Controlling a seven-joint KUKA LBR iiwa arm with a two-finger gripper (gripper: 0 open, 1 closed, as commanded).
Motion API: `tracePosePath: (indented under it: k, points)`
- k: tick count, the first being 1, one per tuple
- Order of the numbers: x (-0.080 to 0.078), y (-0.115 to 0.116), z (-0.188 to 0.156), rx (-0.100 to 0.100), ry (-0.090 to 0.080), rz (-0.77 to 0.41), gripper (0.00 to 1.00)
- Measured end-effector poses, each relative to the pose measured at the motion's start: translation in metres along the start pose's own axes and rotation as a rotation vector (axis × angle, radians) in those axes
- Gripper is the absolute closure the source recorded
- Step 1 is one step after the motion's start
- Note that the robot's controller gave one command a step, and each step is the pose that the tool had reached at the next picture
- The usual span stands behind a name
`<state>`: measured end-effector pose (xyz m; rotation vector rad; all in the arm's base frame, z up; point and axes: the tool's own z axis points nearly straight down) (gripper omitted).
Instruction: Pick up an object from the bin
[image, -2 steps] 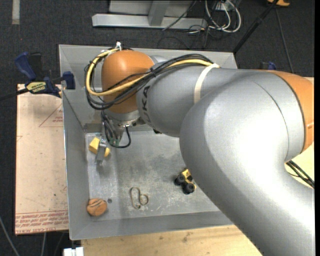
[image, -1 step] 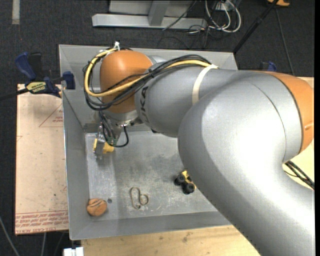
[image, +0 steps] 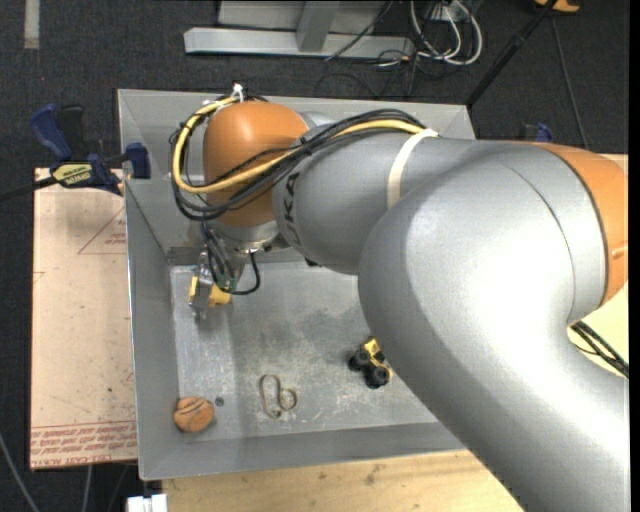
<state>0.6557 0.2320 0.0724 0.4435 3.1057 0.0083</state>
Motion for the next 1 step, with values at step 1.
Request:
tracePosePath:
  k: [1]
  points:
    - [0.0102,-0.0097,-0.0659,0.007,0.006,-0.016,1.00]
